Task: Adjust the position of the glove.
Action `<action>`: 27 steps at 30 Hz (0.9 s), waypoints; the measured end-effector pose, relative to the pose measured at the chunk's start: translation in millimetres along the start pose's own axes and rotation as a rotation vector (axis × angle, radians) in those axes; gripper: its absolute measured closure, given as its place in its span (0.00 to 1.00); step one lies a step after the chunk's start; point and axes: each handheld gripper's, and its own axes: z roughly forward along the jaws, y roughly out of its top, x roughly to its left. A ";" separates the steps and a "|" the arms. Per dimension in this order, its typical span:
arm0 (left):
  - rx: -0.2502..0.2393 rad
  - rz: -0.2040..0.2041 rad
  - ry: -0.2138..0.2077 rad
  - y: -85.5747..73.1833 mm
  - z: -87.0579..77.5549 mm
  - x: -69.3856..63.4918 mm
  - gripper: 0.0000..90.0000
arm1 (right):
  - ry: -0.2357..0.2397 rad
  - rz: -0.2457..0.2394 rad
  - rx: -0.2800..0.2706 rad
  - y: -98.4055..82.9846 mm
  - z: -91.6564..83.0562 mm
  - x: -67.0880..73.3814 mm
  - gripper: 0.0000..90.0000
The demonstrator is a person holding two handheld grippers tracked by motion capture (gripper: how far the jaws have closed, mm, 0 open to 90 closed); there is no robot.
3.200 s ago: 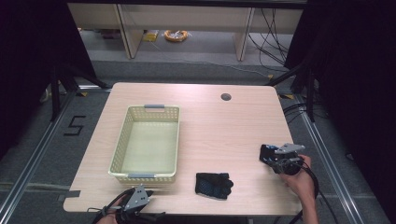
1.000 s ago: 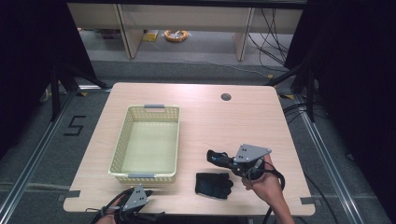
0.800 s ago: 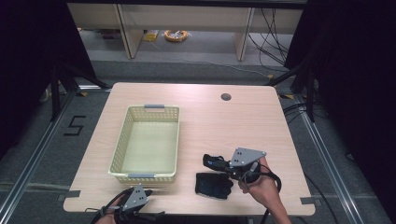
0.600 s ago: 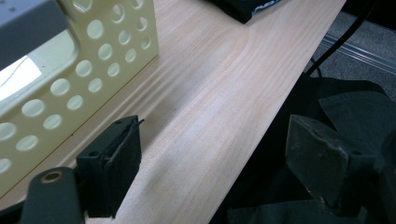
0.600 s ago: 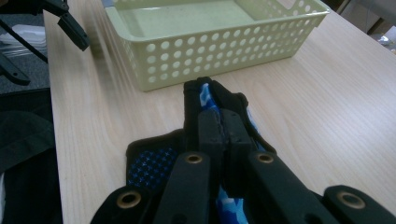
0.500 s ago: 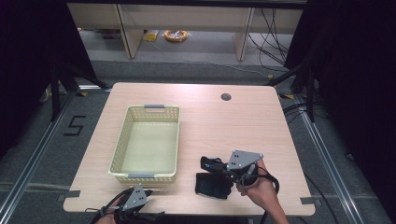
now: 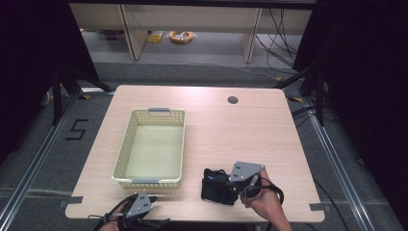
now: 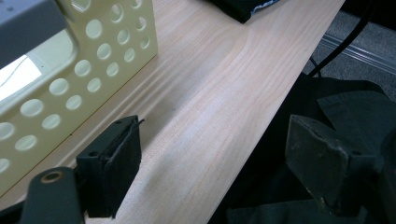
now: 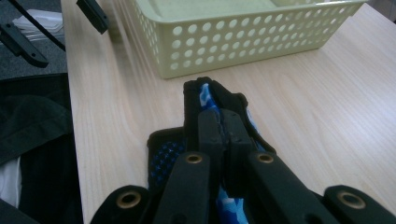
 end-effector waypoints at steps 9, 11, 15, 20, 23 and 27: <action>-0.006 -0.009 -0.009 -0.1 0.1 -1.1 0.20 | 0.037 -0.022 0.055 -5.1 14.4 8.5 0.99; -0.005 -0.003 -0.003 0.0 -0.2 -0.7 0.20 | 0.049 -0.017 0.065 -6.7 18.0 10.1 0.99; 0.002 0.022 0.000 0.4 -0.6 1.2 0.20 | 0.067 -0.012 0.086 -9.3 24.0 13.9 0.99; -0.005 -0.007 -0.006 -0.2 0.1 -1.0 0.20 | 0.069 0.002 0.112 -13.3 30.2 19.1 0.98; -0.005 -0.008 -0.007 -0.2 0.2 -1.0 0.20 | 0.081 -0.005 0.126 -14.6 31.7 19.5 0.98; 0.003 0.002 -0.002 -0.2 0.2 -0.1 0.20 | 0.083 0.008 0.151 -19.3 34.7 21.3 0.97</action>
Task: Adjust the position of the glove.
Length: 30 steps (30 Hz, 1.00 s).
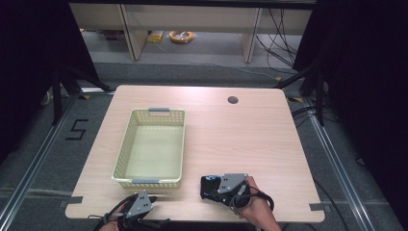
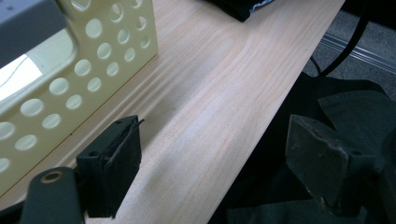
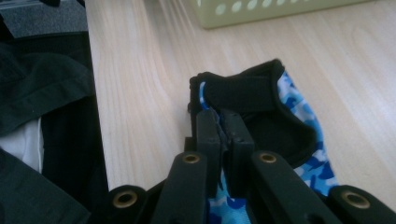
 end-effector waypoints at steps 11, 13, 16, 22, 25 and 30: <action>0.000 -0.001 -0.001 -0.1 0.2 0.1 0.20 | -0.032 0.138 -0.067 -5.5 -6.6 -4.3 0.74; -0.007 -0.013 -0.005 -0.2 0.6 -0.8 0.20 | -0.054 0.214 -0.086 -7.1 -14.7 -8.1 0.71; 0.000 0.000 -0.001 0.0 0.3 -0.3 0.20 | -0.130 0.297 -0.097 -16.8 -27.1 -14.8 0.68; 0.000 -0.001 0.000 -0.1 0.3 -0.1 0.20 | -0.189 0.378 -0.072 -31.7 -33.3 -18.6 0.64; 0.000 0.001 0.000 0.1 0.4 -0.4 0.20 | -0.233 0.473 -0.061 -39.8 -35.3 -21.4 0.59; -0.004 -0.008 -0.003 -0.1 0.9 -0.5 0.20 | -0.234 0.540 -0.076 -48.8 -32.0 -27.6 0.52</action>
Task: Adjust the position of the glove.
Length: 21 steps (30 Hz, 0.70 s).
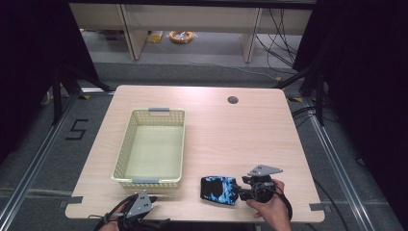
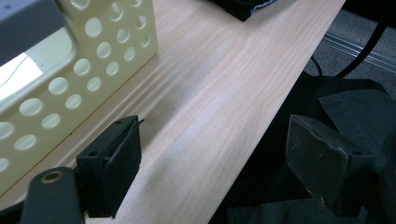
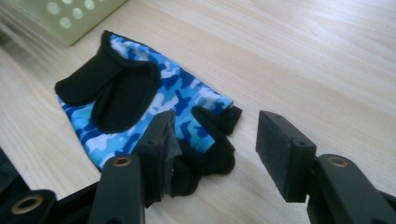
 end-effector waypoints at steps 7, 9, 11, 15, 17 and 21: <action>-0.001 0.007 0.004 -0.1 0.2 -0.3 0.20 | 0.065 0.028 0.045 -5.0 16.2 0.3 0.47; -0.001 -0.001 -0.003 -0.2 0.5 -0.6 0.20 | 0.031 0.022 0.083 -4.7 15.8 1.5 0.47; -0.001 0.006 0.005 -0.1 0.4 -0.3 0.20 | 0.029 0.003 0.104 -6.6 19.1 2.2 0.49; 0.010 0.032 0.004 0.3 0.2 0.7 0.20 | 0.009 -0.037 0.108 -6.2 20.3 6.5 0.63; 0.012 0.024 0.005 0.1 0.4 0.1 0.20 | 0.042 -0.042 0.101 -6.2 21.2 6.7 0.73; 0.010 0.009 0.004 0.0 1.6 0.6 0.20 | 0.106 -0.017 0.072 -7.3 24.4 1.7 0.84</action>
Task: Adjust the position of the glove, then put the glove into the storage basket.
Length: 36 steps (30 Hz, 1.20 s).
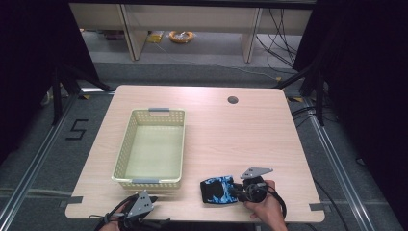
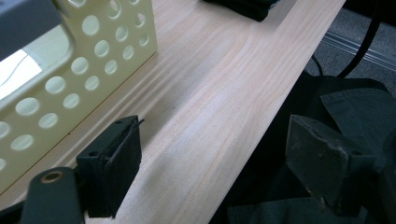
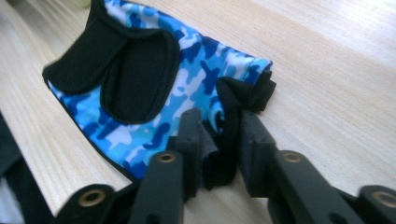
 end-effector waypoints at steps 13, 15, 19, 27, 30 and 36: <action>0.002 -0.018 -0.028 5.5 5.7 4.8 0.20 | 0.039 0.060 -0.039 -6.3 -2.0 -5.0 0.88; 0.005 -0.034 -0.026 5.8 8.0 4.8 0.20 | 0.061 0.065 -0.041 -7.2 -1.8 -4.8 0.88; 0.008 -0.030 -0.034 6.3 9.1 3.7 0.20 | 0.045 0.056 -0.056 -9.8 -4.2 -3.9 0.88; 0.008 0.002 -0.036 4.9 6.7 2.5 0.20 | 0.028 0.048 -0.042 -10.7 -7.9 -0.2 0.87; -0.002 -0.013 -0.045 7.0 8.0 2.1 0.20 | 0.025 0.047 -0.034 -9.8 -9.1 1.0 0.87; -0.004 -0.110 -0.099 12.7 19.8 -6.0 0.27 | 0.030 0.046 -0.032 -9.4 -6.6 -2.2 0.87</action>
